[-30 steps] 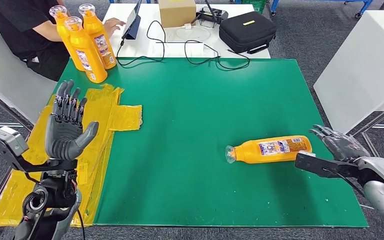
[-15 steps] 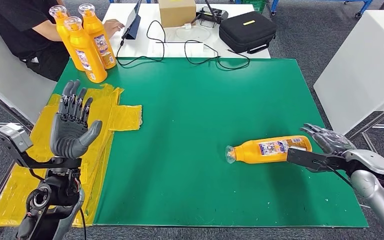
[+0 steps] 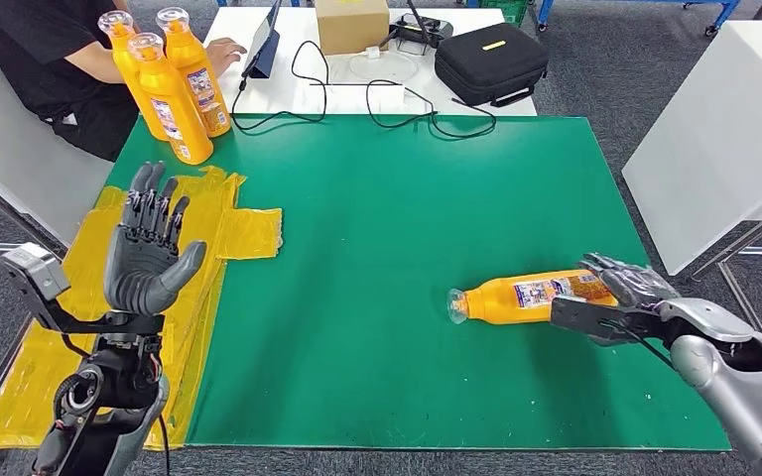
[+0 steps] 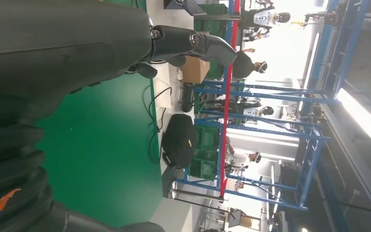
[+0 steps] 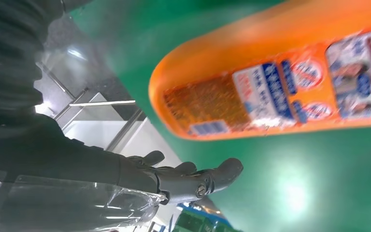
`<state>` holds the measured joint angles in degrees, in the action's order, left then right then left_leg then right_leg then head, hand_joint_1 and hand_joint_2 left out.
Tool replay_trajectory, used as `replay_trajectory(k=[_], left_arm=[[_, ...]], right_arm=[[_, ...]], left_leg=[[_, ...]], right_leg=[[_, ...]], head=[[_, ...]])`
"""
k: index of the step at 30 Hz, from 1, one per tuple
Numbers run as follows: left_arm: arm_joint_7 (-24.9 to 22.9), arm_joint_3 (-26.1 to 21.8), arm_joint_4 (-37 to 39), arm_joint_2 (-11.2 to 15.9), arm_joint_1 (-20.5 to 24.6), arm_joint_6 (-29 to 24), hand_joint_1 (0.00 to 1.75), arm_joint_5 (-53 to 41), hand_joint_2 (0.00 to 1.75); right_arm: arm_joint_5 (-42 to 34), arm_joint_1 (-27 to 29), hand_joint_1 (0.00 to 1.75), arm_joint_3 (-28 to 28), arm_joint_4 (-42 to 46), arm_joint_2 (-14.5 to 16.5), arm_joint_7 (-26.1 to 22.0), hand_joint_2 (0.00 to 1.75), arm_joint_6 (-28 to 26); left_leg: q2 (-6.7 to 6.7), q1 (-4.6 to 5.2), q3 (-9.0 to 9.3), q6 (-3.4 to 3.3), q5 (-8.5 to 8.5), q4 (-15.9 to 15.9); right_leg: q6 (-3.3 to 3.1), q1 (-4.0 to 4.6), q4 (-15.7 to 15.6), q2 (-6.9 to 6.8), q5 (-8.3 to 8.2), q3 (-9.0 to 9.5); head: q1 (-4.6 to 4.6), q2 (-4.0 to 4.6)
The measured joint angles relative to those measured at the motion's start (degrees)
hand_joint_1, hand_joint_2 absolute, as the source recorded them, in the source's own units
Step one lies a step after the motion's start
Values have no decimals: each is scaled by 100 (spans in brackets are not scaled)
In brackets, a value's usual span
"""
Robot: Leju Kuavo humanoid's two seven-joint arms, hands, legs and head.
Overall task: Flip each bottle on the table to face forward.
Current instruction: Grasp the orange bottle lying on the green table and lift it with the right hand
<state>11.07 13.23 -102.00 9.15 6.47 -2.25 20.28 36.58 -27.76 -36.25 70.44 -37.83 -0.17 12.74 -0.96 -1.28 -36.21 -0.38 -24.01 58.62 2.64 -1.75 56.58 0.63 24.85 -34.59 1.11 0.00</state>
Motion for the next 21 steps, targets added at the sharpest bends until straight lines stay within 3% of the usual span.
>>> replay_trajectory(k=[7, 13, 21], left_arm=[[9, 6, 11, 11, -32, 27, 0, 34, 175], [-14, 25, 63, -3, -11, 109, 0, 80, 175], [-47, 106, 188, -14, 172, 101, 0, 175, 175]], right_arm=[[180, -101, 0, -236, -344, 181, -21, 175, -148], [477, -167, 0, -429, -796, 521, 85, 175, -525], [810, -305, 0, -538, -1278, 1015, 118, 175, -559]], left_leg=[[1, 0, -2, 0, 0, 0], [2, -1, 3, 0, 0, 0], [4, -3, 13, 1, 1, 0]], right_leg=[[0, 0, 0, 1, 0, -1], [0, 1, 0, 1, 0, 0], [-1, 2, 0, 5, 0, 5]], head=[[0, 0], [1, 0], [0, 0]])
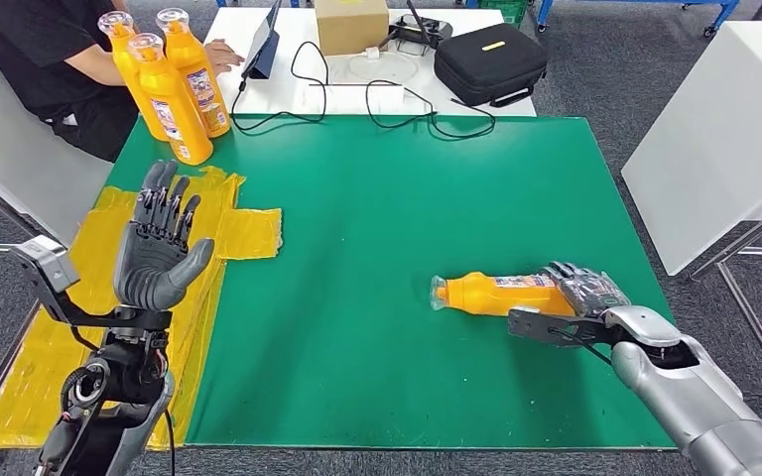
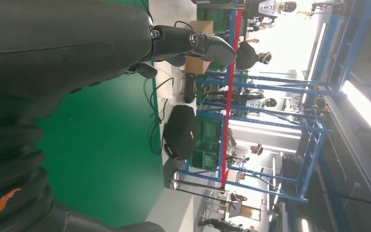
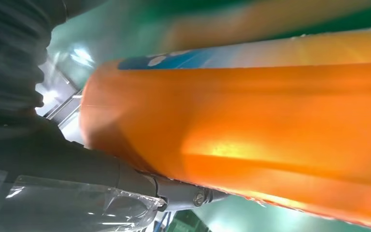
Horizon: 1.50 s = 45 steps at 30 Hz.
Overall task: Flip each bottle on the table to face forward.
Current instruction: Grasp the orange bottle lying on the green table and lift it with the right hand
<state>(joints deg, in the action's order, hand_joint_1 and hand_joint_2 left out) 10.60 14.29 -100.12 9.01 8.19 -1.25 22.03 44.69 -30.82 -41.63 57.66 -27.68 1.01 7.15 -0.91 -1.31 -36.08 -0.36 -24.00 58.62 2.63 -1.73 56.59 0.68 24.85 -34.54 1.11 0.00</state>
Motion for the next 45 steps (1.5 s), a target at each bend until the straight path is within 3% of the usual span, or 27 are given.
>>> replay_trajectory(k=[1, 2, 5, 6, 26, 32, 37, 41, 45], left_arm=[[-9, 7, 10, -7, 13, -7, 0, 10, 175], [-24, 16, 19, -18, 26, -10, 0, 16, 175], [-75, 47, 50, -67, 75, -14, 0, 19, 175], [-84, 57, 65, -84, 94, -14, 0, 20, 175], [-234, 97, 176, -234, 171, 78, 0, 17, 175], [-340, -9, 206, -260, -57, 98, 0, 65, 175], [-460, -9, 381, -395, -134, 144, 0, 537, 175], [-475, 89, 506, -506, -149, 134, 0, 819, 175], [-474, 141, 552, -534, -160, 110, 0, 866, 175]], right_arm=[[33, -25, 0, -11, -57, 45, -2, 175, 6], [66, -51, 35, -24, -113, 84, -4, 175, 14], [141, -95, 166, -62, -253, 147, -5, 175, 43], [160, -99, 175, -75, -286, 155, -7, 175, 52], [-344, 115, 175, 116, -262, 112, -32, 175, 176], [-1350, 731, 175, 820, 913, 126, 133, 175, -307], [-2117, 1106, 175, 1348, 2247, 384, -27, 175, -694], [-2272, 1317, 175, 1437, 2972, 691, -57, 175, -774], [-2304, 1403, 175, 1491, 3256, 812, -57, 175, -805]], left_leg=[[0, 0, 3, 0, 0, 0], [1, 0, 6, 0, 0, 0], [2, 0, 20, 0, -2, 0], [3, 0, 28, 0, -4, 0], [2, 1, 101, -4, -12, 0], [1, 2, 53, -4, -10, -1], [1, 0, 37, -3, -7, -1], [-1, 0, 25, -4, -8, -1], [-3, 3, 17, -5, -8, -1]], right_leg=[[0, 0, 0, 1, 0, 1], [0, 0, 0, 1, 0, 3], [0, 0, -2, 2, 0, 14], [0, 0, -2, 3, 1, 21], [10, 1, -7, 6, 9, 100], [13, 0, -2, 6, 8, 58], [14, 1, -1, 4, 9, 39], [15, -1, 0, 2, 11, 29], [15, -3, -1, -1, 11, 25]], head=[[0, 0], [0, 0], [-2, 0], [-2, 0], [-2, 0], [1, 0], [-1, 0], [0, 0], [-1, 0]])
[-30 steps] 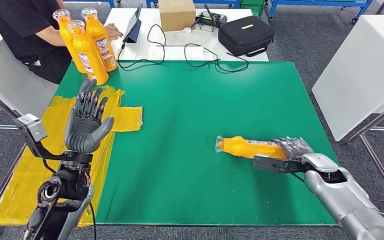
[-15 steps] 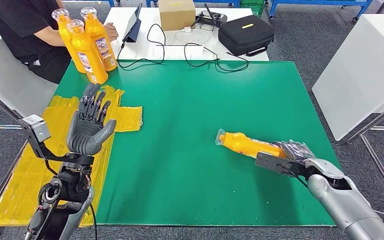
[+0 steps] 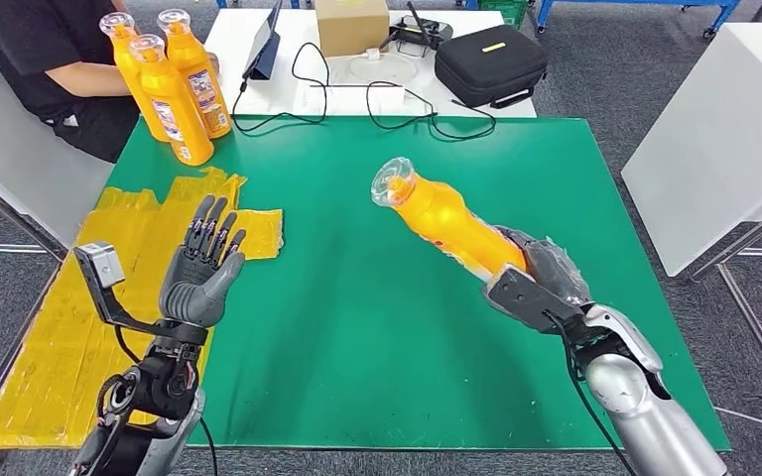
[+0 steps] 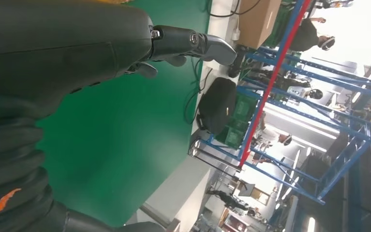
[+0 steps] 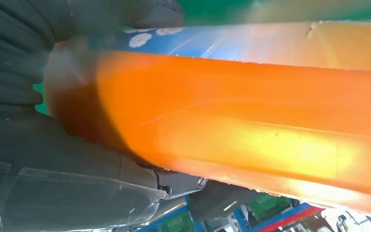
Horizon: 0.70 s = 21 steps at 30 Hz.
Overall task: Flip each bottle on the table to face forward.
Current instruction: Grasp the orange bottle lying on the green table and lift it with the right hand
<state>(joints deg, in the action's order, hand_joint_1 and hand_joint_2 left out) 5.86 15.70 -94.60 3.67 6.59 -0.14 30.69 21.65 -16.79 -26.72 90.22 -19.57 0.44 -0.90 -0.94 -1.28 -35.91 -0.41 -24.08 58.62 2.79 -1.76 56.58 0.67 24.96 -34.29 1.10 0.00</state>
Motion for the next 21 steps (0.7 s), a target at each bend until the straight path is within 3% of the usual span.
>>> replay_trajectory(k=[7, 21], left_arm=[[-49, 104, 16, -107, -87, 107, 0, 445, 175], [87, 804, -113, -292, -114, 18, 0, 432, 175]], right_arm=[[-185, 21, 175, 16, 118, 267, -79, 175, -89], [-43, -386, 175, -343, -659, 1674, 287, 175, -338]], left_leg=[[2, 0, 0, 0, 0, 0], [2, -3, -1, 2, 2, -1]], right_leg=[[0, 0, 0, 1, -1, 0], [0, 2, 1, 1, 0, -2]], head=[[0, 0], [-1, 0]])
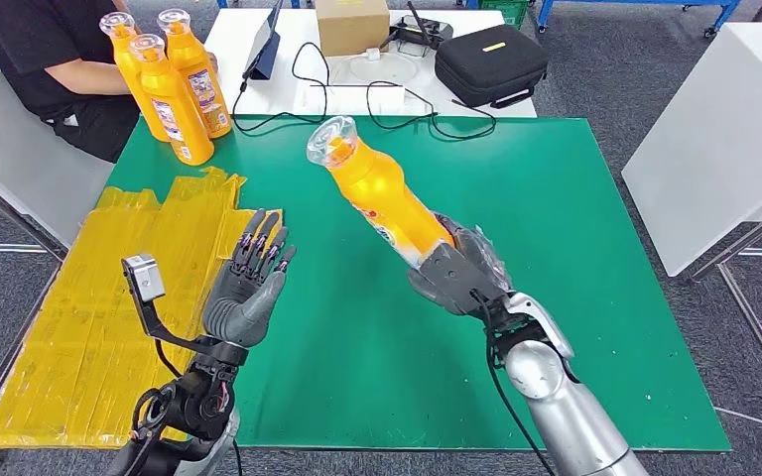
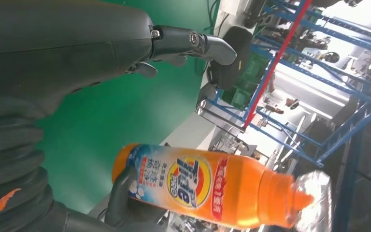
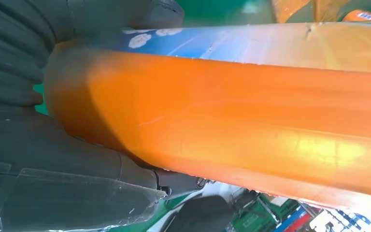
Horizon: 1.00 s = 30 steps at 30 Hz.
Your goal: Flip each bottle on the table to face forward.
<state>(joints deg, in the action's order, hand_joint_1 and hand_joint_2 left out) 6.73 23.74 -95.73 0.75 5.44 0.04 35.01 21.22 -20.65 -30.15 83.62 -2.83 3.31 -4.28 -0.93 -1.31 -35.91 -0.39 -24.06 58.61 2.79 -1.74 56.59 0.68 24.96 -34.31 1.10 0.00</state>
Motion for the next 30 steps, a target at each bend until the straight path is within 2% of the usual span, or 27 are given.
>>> replay_trajectory(k=[9, 14, 20, 30], left_arm=[[88, 94, 0, -6, 106, -172, 0, -70, 175], [222, 110, 0, -17, 209, -479, 0, -292, 175], [270, 75, -89, -18, 290, -695, 0, -264, 175], [239, -46, -191, -55, 310, -773, 0, -196, 175]], right_arm=[[52, -212, 175, -108, -359, 415, 68, 175, -17], [215, -347, 175, -185, -558, 613, 156, 175, 81], [638, -605, 175, -473, -856, 917, 212, 175, 162], [1359, -894, 175, -1083, -1331, 1237, 229, 175, 136]], left_leg=[[0, 0, 0, 0, 0, 0], [1, 0, 0, 0, 0, 0], [0, -2, -1, 1, 1, 0], [0, -2, -2, 1, 1, 0]], right_leg=[[0, 0, 0, 0, 0, 0], [0, 0, 1, 1, 0, 0], [0, 1, 3, 0, 0, -1], [0, 0, 2, 0, 0, -4]], head=[[-1, 0], [-1, 0], [-1, 0], [-1, 0]])
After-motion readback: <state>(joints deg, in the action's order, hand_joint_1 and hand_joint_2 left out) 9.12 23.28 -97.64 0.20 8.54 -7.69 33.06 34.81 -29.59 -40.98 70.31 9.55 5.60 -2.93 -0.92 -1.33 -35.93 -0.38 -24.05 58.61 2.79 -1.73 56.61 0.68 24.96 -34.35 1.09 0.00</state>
